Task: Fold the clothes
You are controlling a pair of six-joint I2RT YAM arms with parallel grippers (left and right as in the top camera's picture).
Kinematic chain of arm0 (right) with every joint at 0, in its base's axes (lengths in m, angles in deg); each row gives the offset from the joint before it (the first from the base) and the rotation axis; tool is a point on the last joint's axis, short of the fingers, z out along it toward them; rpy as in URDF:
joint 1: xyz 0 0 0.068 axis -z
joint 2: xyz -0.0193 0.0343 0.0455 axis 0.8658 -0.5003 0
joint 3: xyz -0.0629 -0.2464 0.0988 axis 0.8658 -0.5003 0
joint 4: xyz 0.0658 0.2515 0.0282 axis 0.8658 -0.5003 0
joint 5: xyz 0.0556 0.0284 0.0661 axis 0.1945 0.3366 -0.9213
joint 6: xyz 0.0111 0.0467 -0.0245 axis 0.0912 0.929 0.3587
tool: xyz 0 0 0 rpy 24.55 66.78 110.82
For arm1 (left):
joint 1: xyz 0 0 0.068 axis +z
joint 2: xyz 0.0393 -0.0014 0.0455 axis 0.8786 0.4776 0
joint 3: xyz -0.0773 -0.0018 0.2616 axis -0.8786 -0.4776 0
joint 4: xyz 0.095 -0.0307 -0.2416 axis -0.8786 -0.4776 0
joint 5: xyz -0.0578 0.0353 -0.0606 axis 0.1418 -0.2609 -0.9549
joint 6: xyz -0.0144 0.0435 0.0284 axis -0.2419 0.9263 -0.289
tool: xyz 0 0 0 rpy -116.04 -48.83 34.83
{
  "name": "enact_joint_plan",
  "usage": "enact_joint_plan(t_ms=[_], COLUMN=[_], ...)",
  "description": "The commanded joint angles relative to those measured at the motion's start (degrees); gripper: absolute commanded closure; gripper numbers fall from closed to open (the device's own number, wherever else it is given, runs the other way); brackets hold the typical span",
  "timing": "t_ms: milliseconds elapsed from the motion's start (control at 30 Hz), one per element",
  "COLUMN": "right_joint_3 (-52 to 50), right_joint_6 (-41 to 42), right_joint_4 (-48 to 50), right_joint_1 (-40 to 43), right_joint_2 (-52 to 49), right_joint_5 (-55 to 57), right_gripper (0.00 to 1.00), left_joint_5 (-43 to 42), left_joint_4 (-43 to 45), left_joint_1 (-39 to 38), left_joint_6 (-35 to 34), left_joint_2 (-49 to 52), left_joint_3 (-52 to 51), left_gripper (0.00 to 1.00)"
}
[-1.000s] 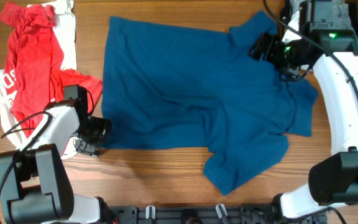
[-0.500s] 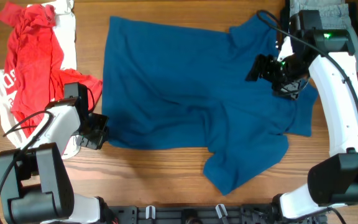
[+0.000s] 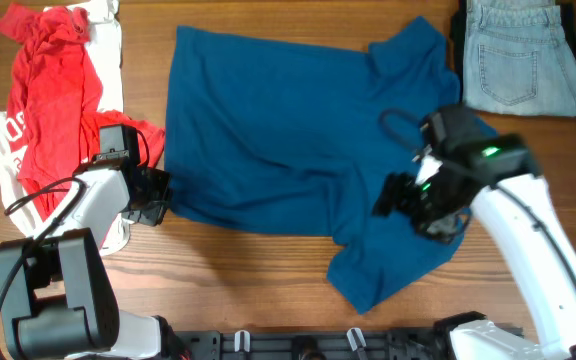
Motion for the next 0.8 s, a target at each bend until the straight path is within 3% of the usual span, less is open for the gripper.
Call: enact_joint_plan(t_ms=[0, 200, 467, 633, 767], right_joint_3=[-5.9, -14.4, -25.4, -30.0, -33.2], right_joint_6=[9.7, 20.9, 24.5, 25.7, 25.6], right_joint_4=[1.8, 4.4, 15.1, 24.0, 32.0], right_joint_1=[-10.6, -20.3, -24.9, -26.0, -26.1], right_joint_2=[0.9, 0.9, 0.9, 0.9, 0.9], right_joint_5=[0.5, 4.5, -1.3, -2.6, -3.3], right_gripper=[0.2, 0.24, 0.35, 0.5, 0.55], left_joint_5=[4.0, 4.7, 6.0, 6.0, 6.0], left_joint_4=[0.3, 0.0, -0.1, -0.2, 0.0], left_joint_1=[-0.1, -0.1, 0.0, 0.0, 0.0], left_joint_6=[0.5, 1.7, 1.8, 1.8, 3.1], left_joint_2=[1.6, 1.6, 1.6, 1.6, 1.6], left_joint_3=[-0.7, -0.7, -0.7, -0.7, -0.7], left_gripper=[0.96, 0.96, 0.96, 0.96, 0.96])
